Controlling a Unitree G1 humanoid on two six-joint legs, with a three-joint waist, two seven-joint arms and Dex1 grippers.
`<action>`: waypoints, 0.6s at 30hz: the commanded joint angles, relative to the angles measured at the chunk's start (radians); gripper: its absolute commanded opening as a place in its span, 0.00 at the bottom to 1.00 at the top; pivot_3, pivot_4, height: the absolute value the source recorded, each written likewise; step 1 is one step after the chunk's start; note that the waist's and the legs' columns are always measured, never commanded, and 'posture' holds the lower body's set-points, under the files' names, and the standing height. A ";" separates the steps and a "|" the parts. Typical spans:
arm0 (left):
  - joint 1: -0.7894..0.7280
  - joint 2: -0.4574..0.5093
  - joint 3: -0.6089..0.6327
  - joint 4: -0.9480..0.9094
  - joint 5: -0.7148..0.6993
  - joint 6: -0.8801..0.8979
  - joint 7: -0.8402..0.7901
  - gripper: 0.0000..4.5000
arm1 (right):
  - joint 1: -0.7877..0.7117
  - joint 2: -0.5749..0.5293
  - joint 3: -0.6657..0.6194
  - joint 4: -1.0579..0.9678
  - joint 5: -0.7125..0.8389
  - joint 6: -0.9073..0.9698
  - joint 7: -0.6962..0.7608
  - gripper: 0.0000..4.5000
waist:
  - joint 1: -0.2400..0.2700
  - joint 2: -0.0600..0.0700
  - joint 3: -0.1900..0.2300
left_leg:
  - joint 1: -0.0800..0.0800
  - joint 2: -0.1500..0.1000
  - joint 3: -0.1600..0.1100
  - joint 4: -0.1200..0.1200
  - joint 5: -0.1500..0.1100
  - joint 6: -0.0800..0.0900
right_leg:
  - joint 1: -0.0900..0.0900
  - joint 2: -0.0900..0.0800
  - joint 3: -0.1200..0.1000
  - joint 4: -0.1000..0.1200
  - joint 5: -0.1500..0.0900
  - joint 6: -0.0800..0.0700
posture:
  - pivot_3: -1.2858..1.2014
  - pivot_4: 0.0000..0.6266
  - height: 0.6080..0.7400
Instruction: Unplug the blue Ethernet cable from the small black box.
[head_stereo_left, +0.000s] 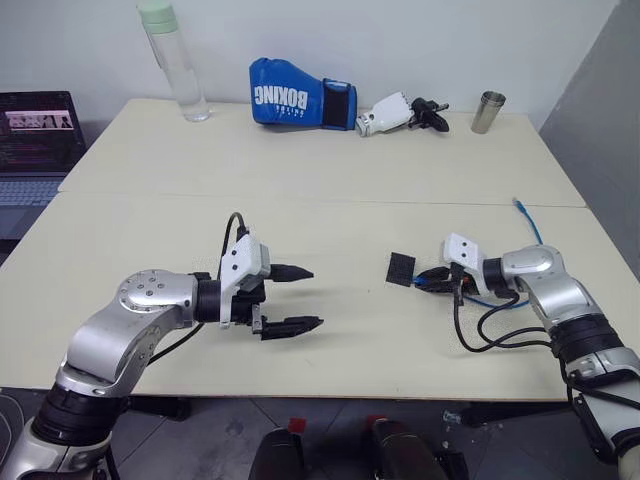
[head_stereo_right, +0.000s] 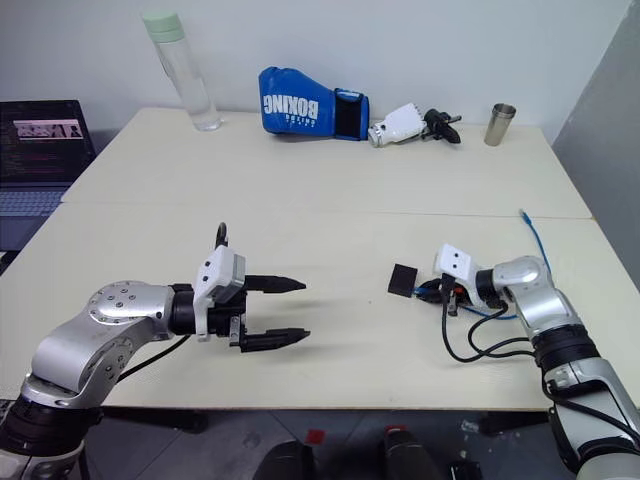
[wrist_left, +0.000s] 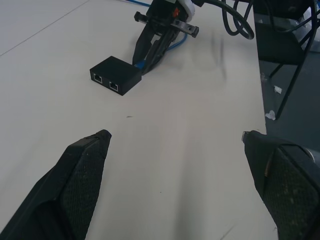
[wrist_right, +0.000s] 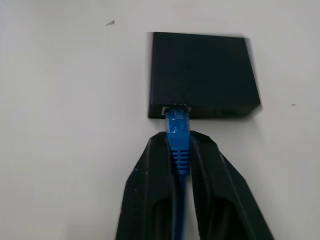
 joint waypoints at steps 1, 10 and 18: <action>-0.009 -0.007 0.037 0.017 -0.029 0.005 -0.005 1.00 | 0.001 -0.015 0.002 -0.054 -0.048 -0.095 -0.027 0.03 | 0.000 0.000 0.000 | 0.000 0.000 0.000 0.001 0.000 0.000 | 0.000 0.000 0.000 0.001 0.000 0.000 | 0.52 0.24 1.00; -0.051 -0.087 0.161 0.105 -0.250 0.216 0.069 1.00 | -0.056 0.001 0.006 -0.225 -0.225 -0.532 -0.240 0.03 | -0.002 0.002 0.001 | -0.004 0.000 0.000 0.002 0.000 0.000 | -0.008 0.000 0.001 0.010 -0.001 0.000 | 0.52 0.24 1.00; -0.117 -0.152 0.148 0.166 -0.261 0.251 0.124 1.00 | -0.069 0.046 0.028 -0.328 -0.227 -0.554 -0.257 0.03 | 0.000 0.002 0.001 | -0.004 0.000 0.000 0.003 0.000 0.000 | -0.008 0.001 0.001 0.011 -0.001 -0.001 | 0.52 0.24 1.00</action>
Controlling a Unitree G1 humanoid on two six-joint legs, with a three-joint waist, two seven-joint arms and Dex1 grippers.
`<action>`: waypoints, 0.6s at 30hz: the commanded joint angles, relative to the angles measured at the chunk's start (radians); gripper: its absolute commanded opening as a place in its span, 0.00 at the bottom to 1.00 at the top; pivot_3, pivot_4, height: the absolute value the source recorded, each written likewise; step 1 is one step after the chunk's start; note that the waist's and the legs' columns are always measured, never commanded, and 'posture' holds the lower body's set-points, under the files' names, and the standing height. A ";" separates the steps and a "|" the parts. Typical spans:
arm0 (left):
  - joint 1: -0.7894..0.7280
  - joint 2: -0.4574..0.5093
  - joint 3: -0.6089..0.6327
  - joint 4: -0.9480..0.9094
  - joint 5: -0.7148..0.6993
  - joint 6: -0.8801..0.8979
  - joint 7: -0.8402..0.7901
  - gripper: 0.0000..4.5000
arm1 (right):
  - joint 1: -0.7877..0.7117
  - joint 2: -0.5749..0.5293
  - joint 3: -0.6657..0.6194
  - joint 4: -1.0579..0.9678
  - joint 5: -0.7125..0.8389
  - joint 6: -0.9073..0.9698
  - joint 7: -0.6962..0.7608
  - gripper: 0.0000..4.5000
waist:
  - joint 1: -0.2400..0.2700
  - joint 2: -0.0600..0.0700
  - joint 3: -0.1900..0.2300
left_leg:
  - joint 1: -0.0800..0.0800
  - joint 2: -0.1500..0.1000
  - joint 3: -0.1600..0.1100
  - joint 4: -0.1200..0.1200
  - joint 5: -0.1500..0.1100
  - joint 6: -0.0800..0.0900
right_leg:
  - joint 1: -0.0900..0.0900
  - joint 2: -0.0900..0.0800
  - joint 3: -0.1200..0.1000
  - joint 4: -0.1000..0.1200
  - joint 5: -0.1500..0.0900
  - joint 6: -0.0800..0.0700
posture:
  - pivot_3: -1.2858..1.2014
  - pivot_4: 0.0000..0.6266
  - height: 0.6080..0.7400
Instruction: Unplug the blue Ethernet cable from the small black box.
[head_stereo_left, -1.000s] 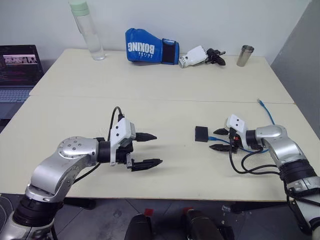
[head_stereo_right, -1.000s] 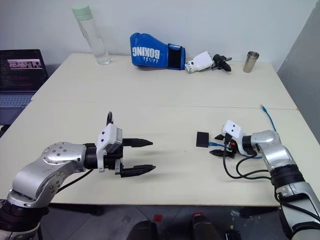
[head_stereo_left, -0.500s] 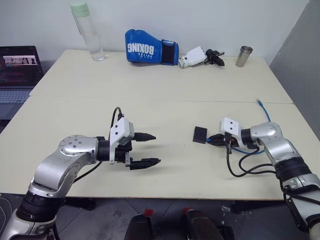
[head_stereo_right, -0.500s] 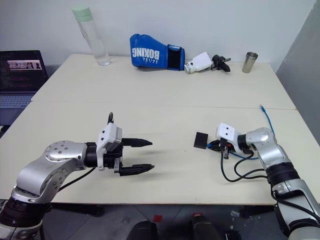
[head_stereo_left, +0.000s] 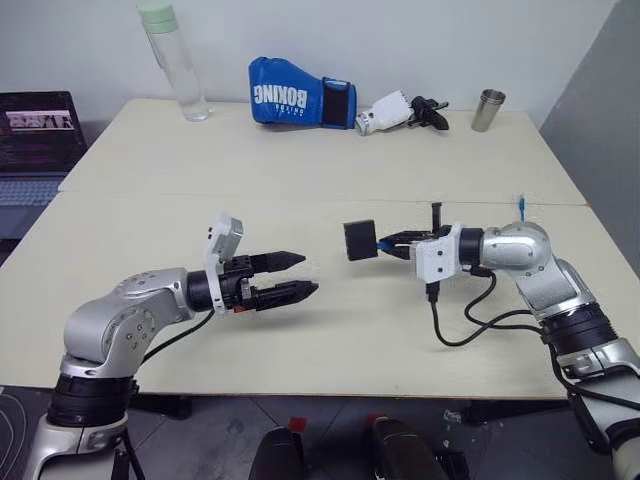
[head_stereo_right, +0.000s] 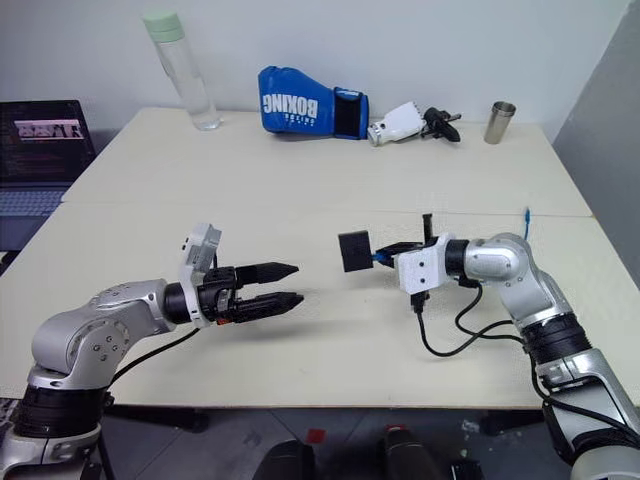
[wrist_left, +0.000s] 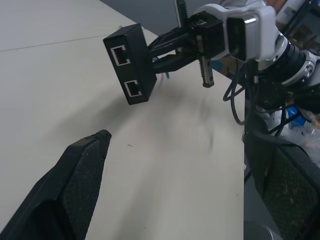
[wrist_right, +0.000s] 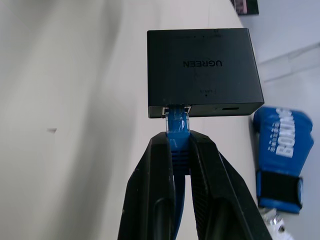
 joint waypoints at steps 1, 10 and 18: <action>-0.040 -0.027 0.003 0.018 0.005 -0.006 0.024 1.00 | -0.019 0.017 0.005 -0.073 0.009 0.011 -0.010 0.03 | 0.000 0.000 0.000 | 0.000 0.000 0.000 0.000 0.000 0.000 | 0.000 0.000 0.000 0.000 0.000 0.000 | 0.52 0.24 1.00; -0.081 -0.077 -0.018 0.048 0.015 -0.002 0.052 1.00 | -0.015 0.057 0.022 -0.139 0.022 0.072 -0.001 0.03 | 0.001 0.000 0.000 | 0.000 0.000 0.000 0.000 0.000 0.000 | 0.000 0.000 0.000 0.000 0.000 0.000 | 0.52 0.24 1.00; -0.127 -0.114 0.002 0.101 -0.018 0.041 0.053 0.96 | -0.019 0.073 0.037 -0.150 0.022 0.077 -0.003 0.03 | 0.001 0.000 0.000 | 0.000 0.000 0.000 0.000 0.000 0.000 | 0.000 0.000 0.000 0.001 0.000 0.000 | 0.52 0.24 1.00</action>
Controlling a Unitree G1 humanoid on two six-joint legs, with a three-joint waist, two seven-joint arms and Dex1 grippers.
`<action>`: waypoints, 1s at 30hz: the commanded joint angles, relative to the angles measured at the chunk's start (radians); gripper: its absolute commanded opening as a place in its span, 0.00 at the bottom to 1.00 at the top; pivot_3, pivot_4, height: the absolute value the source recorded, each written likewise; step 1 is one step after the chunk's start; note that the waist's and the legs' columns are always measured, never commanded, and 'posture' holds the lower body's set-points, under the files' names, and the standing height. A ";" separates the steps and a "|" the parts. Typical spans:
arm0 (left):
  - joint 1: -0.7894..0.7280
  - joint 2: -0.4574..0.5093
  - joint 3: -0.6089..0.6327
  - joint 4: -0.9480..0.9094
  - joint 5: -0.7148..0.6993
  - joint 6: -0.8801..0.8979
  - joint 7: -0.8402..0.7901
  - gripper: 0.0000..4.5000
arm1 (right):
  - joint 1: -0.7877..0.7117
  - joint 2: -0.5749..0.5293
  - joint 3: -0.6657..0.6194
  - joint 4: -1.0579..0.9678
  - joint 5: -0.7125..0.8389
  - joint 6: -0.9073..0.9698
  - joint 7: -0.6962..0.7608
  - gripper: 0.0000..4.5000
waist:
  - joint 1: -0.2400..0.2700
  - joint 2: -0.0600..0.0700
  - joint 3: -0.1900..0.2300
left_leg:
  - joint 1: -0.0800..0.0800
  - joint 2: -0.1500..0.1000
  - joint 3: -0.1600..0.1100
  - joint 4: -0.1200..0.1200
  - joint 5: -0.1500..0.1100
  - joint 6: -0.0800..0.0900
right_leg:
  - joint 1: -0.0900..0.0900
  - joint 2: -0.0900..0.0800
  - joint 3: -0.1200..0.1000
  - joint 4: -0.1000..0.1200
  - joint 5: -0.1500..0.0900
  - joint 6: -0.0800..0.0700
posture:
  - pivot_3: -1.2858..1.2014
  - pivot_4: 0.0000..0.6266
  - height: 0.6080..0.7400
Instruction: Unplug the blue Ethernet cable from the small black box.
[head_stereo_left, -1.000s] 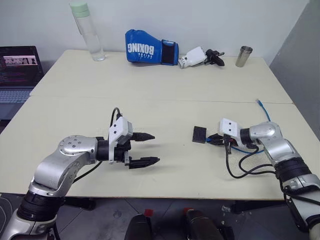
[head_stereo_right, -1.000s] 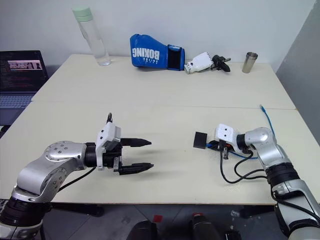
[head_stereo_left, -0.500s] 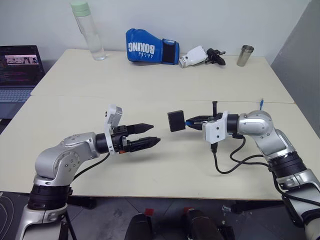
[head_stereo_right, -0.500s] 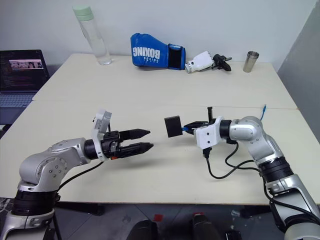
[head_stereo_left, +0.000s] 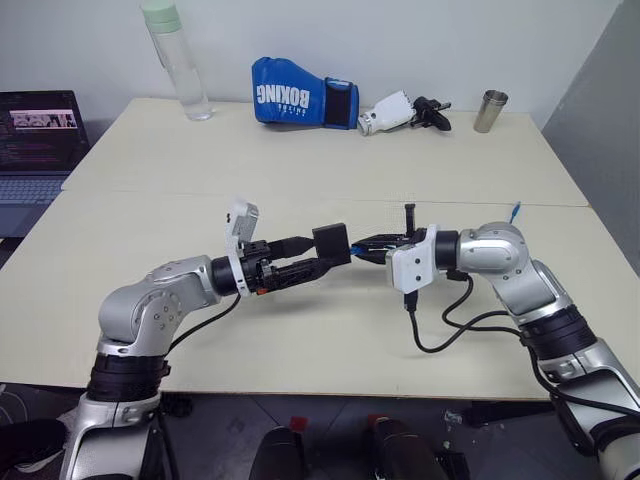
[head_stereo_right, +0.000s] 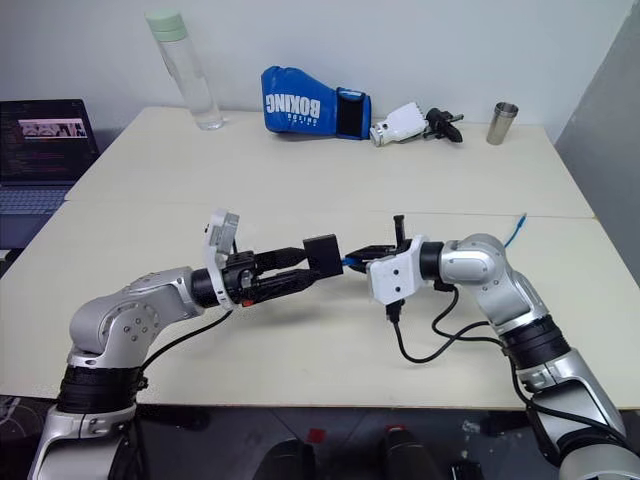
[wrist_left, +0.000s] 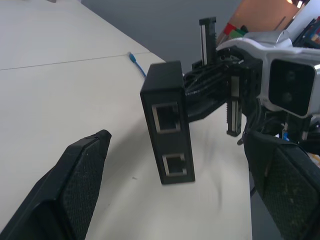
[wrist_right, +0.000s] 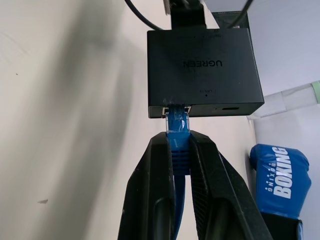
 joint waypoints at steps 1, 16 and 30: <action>-0.026 -0.002 0.028 0.009 -0.028 0.021 -0.008 0.92 | -0.020 -0.001 -0.013 -0.042 0.019 -0.007 -0.006 0.03 | 0.000 0.000 0.000 | 0.000 0.000 0.000 0.000 0.000 0.000 | 0.000 0.000 0.000 0.000 0.000 0.000 | 0.52 0.24 1.00; -0.024 0.015 0.005 0.017 -0.005 0.049 -0.058 0.29 | -0.027 0.006 -0.012 -0.040 0.005 -0.038 -0.027 0.03 | 0.000 0.000 0.000 | 0.000 0.000 0.000 0.000 0.000 0.000 | 0.000 0.000 0.000 0.000 0.000 0.000 | 0.52 0.24 1.00; -0.017 0.022 0.007 0.025 0.057 -0.011 -0.046 0.18 | 0.002 -0.011 -0.010 -0.104 0.016 0.032 0.002 0.20 | 0.000 0.000 0.000 | 0.000 0.000 0.000 0.000 0.000 0.000 | 0.000 0.000 0.000 0.000 0.000 0.000 | 0.52 0.24 1.00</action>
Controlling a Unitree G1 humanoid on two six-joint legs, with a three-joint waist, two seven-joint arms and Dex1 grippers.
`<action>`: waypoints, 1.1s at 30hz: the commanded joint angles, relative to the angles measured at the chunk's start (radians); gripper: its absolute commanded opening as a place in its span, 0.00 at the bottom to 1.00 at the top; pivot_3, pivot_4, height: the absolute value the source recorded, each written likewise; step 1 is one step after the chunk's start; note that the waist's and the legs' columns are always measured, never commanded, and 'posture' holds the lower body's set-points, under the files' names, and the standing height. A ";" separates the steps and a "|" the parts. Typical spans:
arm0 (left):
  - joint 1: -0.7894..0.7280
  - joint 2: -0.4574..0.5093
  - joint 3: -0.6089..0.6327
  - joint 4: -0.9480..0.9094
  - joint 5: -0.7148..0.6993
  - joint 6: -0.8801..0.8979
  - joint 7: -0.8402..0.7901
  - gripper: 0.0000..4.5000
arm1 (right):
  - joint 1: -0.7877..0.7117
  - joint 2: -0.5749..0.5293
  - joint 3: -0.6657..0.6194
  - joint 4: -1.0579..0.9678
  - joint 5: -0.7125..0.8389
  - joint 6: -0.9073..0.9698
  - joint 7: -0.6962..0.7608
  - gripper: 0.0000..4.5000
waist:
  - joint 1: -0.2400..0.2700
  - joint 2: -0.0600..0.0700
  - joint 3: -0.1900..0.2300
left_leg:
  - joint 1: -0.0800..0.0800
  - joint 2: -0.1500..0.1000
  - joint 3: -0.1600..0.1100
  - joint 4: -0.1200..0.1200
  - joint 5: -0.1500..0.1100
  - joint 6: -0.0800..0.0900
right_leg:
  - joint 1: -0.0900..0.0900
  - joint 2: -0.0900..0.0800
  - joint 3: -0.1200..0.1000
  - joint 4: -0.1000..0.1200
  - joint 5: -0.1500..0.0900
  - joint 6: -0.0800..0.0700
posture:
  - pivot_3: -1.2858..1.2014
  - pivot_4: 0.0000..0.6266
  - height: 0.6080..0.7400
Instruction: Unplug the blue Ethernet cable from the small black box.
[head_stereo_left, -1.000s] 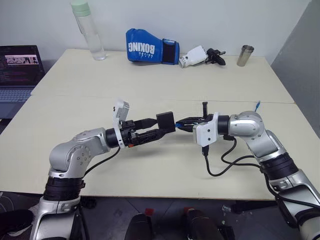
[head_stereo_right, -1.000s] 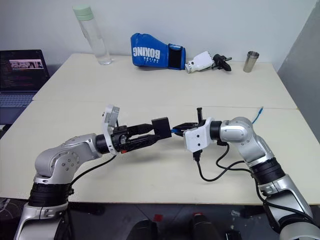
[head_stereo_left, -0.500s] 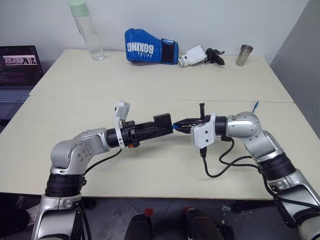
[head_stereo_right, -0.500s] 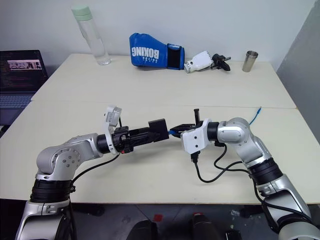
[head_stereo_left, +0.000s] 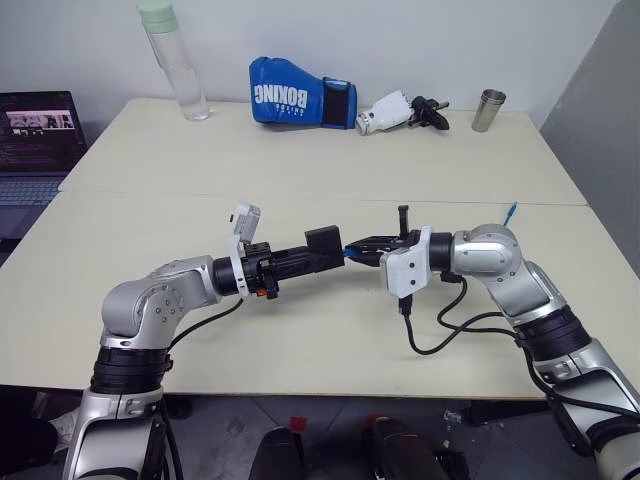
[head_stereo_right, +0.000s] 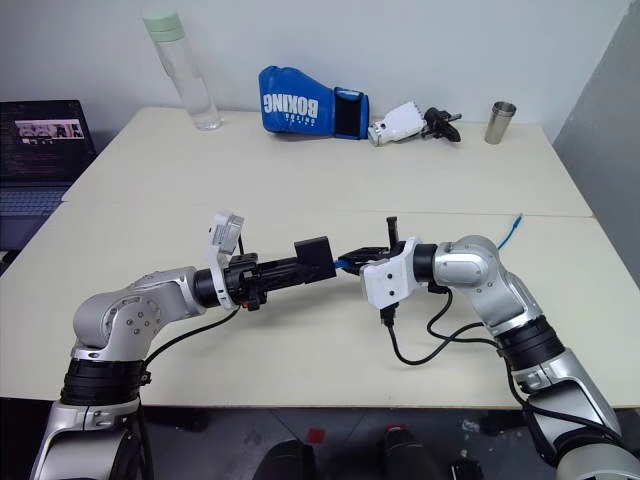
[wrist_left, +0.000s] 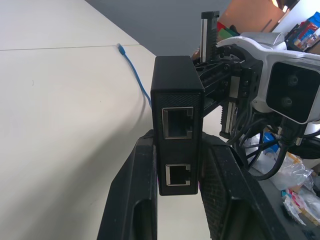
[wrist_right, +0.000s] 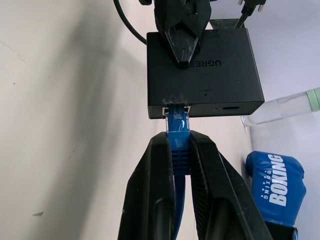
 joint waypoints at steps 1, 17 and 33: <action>-0.008 0.018 0.005 -0.008 0.044 -0.055 0.000 0.18 | 0.006 -0.027 -0.012 -0.098 0.024 0.041 0.027 0.24 | 0.000 0.000 0.000 | 0.000 0.000 0.000 0.000 0.000 0.000 | 0.000 0.000 0.000 0.000 0.000 0.000 | 0.52 0.24 1.00; -0.008 0.173 -0.139 -0.130 0.267 -0.374 -0.231 0.18 | 0.025 -0.066 -0.147 -0.485 0.537 1.086 0.118 0.36 | 0.001 0.000 0.000 | 0.000 0.000 0.000 0.000 0.000 0.001 | -0.001 0.000 0.000 0.000 0.000 -0.001 | 0.52 0.24 1.00; -0.012 0.166 -0.129 -0.134 0.267 -0.397 -0.240 0.18 | -0.036 -0.043 -0.063 -0.427 0.607 1.267 0.089 0.36 | 0.000 0.000 0.000 | -0.002 0.000 -0.001 -0.001 -0.001 0.001 | -0.002 0.001 -0.001 -0.001 -0.001 -0.001 | 0.52 0.24 1.00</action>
